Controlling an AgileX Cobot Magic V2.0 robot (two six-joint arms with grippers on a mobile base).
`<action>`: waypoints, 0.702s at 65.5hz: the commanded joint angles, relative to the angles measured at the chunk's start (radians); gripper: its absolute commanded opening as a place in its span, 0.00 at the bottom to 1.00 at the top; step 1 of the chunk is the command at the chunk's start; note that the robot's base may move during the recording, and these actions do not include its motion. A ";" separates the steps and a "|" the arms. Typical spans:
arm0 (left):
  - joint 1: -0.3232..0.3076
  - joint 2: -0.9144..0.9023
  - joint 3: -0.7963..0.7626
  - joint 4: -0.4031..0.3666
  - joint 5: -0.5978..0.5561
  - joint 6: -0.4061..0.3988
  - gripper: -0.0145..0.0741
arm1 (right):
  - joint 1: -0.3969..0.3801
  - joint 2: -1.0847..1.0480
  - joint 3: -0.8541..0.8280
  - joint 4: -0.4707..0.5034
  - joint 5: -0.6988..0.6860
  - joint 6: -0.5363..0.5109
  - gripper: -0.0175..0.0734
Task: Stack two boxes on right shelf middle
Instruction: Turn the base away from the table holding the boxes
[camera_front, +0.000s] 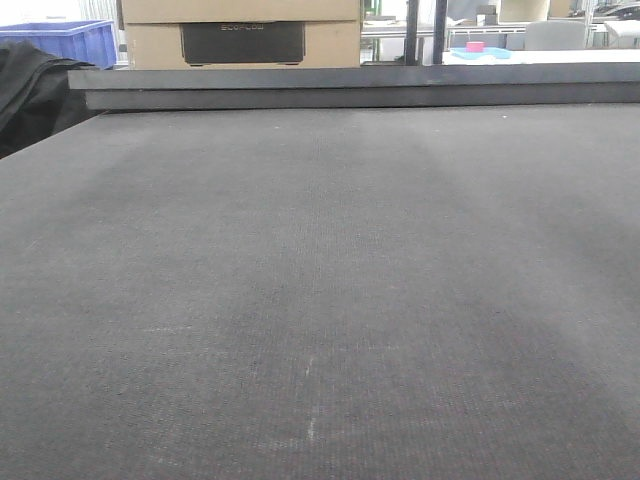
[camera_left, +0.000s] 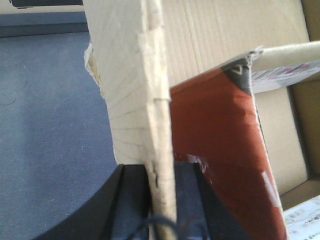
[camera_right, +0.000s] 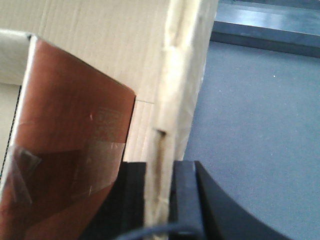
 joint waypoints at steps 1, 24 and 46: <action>0.005 -0.013 -0.009 -0.011 -0.041 0.007 0.04 | 0.000 -0.013 -0.013 0.018 -0.050 -0.022 0.01; 0.005 -0.013 -0.009 -0.011 -0.041 0.007 0.04 | 0.000 -0.011 -0.013 0.018 -0.050 -0.022 0.01; 0.005 -0.013 -0.009 -0.011 -0.041 0.007 0.04 | 0.000 -0.011 -0.013 0.018 -0.050 -0.022 0.01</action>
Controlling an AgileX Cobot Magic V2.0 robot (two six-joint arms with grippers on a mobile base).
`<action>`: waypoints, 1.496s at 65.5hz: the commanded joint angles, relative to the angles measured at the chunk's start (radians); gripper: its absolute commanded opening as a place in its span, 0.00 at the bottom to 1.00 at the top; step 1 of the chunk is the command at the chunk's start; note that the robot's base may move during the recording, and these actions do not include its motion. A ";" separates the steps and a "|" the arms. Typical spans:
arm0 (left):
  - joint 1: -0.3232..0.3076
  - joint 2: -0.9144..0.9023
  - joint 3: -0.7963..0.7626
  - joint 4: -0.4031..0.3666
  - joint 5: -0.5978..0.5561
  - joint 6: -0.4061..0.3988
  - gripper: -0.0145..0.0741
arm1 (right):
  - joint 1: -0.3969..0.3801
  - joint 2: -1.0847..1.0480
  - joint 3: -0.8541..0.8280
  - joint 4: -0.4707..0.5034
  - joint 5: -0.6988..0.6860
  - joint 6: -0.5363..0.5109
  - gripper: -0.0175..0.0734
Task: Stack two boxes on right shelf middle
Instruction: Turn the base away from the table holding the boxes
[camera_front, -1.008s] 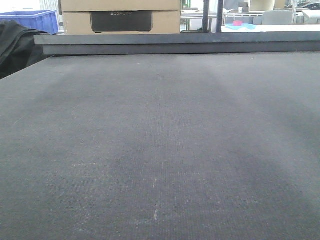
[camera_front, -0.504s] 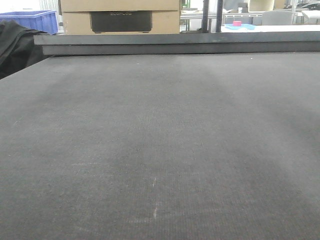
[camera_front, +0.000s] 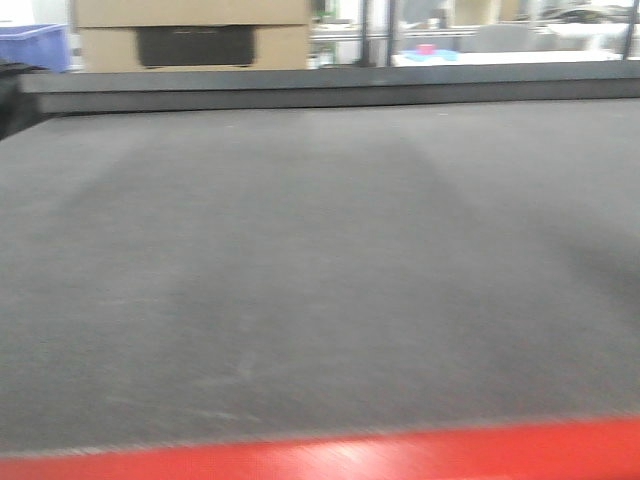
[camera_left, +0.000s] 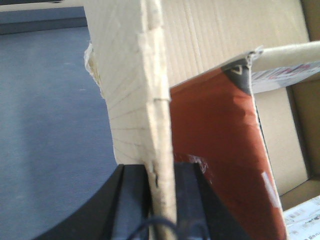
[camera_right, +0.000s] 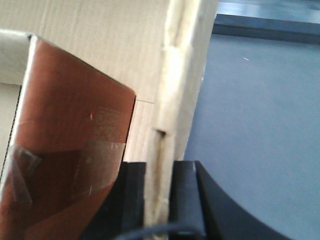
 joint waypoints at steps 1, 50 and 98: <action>0.005 -0.013 -0.009 -0.011 -0.045 0.007 0.04 | 0.000 -0.011 -0.013 0.016 -0.050 -0.022 0.01; 0.005 -0.013 -0.009 -0.011 -0.045 0.007 0.04 | 0.000 -0.011 -0.013 0.016 -0.050 -0.022 0.01; 0.005 -0.013 -0.009 -0.011 -0.045 0.007 0.04 | 0.000 -0.011 -0.013 0.016 -0.050 -0.022 0.01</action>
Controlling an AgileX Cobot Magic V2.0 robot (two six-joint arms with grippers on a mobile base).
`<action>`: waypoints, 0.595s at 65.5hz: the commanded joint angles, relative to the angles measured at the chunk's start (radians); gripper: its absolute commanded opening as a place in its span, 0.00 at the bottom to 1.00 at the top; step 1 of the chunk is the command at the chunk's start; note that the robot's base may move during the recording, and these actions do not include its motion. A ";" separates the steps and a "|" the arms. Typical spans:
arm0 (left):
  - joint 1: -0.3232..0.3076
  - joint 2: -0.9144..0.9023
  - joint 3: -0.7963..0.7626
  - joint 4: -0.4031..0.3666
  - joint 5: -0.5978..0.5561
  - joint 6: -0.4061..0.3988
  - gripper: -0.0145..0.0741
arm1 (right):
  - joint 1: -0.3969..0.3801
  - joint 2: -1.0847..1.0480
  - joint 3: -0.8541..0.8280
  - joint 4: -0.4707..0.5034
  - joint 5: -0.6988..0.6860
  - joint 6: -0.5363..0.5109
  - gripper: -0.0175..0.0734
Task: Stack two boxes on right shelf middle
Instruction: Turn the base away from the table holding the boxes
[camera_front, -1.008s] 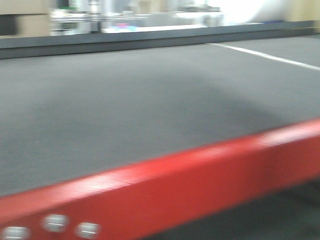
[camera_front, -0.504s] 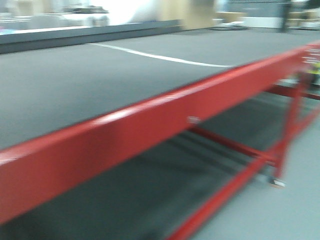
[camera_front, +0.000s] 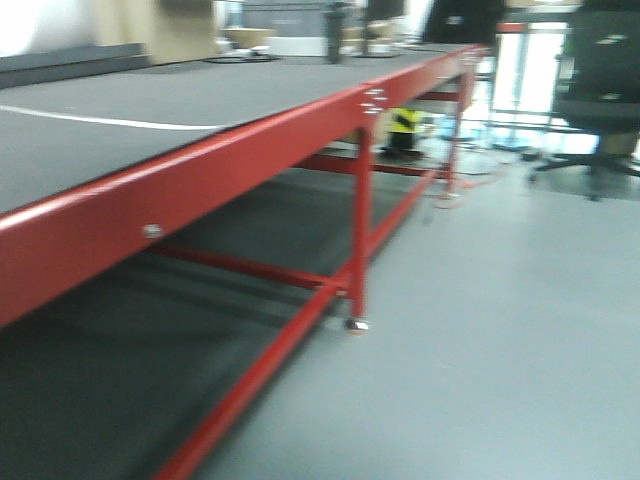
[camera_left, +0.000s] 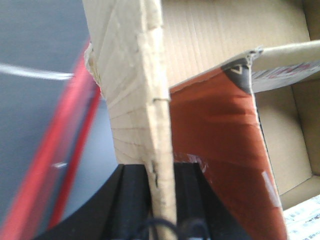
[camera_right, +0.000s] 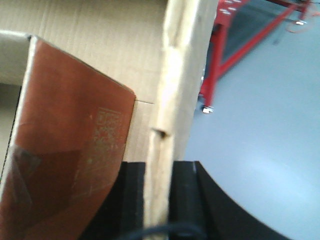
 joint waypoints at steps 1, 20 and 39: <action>0.005 -0.013 -0.009 -0.011 -0.045 0.007 0.04 | 0.000 -0.011 -0.013 0.014 -0.050 -0.020 0.01; 0.005 -0.013 -0.009 -0.011 -0.045 0.007 0.04 | 0.000 -0.011 -0.013 0.014 -0.050 -0.020 0.01; 0.005 -0.013 -0.009 -0.011 -0.045 0.007 0.04 | 0.000 -0.011 -0.013 0.014 -0.050 -0.020 0.01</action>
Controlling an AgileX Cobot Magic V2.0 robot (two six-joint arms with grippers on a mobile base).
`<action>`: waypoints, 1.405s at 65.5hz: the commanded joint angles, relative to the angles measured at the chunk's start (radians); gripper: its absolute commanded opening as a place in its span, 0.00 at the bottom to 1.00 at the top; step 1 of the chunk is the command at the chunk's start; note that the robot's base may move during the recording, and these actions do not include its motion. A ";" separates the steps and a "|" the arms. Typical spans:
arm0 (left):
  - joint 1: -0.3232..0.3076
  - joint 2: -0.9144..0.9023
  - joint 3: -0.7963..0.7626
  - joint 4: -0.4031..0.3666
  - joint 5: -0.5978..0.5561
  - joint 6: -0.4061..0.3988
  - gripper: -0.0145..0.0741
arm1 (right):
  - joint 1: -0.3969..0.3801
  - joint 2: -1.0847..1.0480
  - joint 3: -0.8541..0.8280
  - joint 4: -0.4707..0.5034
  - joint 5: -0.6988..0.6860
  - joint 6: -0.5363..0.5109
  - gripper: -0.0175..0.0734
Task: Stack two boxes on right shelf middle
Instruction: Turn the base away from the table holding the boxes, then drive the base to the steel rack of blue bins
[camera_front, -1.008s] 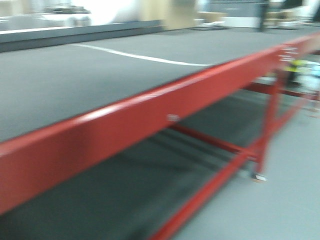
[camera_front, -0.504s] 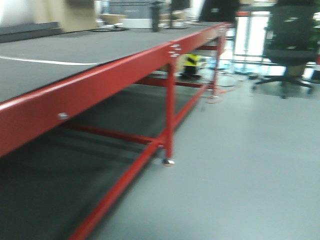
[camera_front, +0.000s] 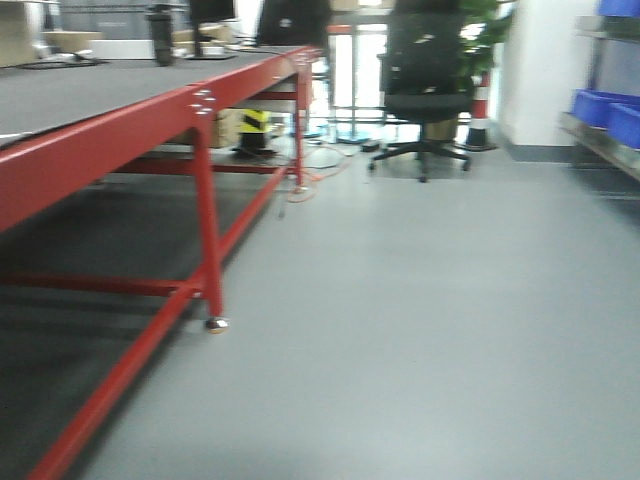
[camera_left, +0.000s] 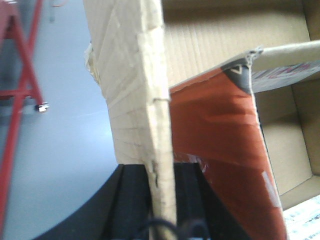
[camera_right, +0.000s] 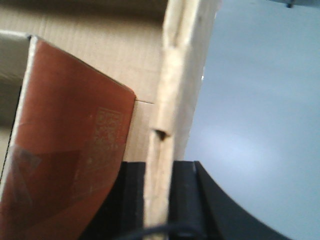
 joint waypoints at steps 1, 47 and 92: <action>0.005 -0.013 -0.009 -0.011 -0.045 0.007 0.04 | 0.000 -0.011 -0.013 0.014 -0.051 -0.022 0.01; 0.005 -0.013 -0.009 -0.009 -0.045 0.007 0.04 | 0.000 -0.011 -0.013 0.014 -0.051 -0.022 0.01; 0.005 -0.013 -0.009 -0.009 -0.045 0.007 0.04 | 0.000 -0.011 -0.013 0.014 -0.051 -0.022 0.01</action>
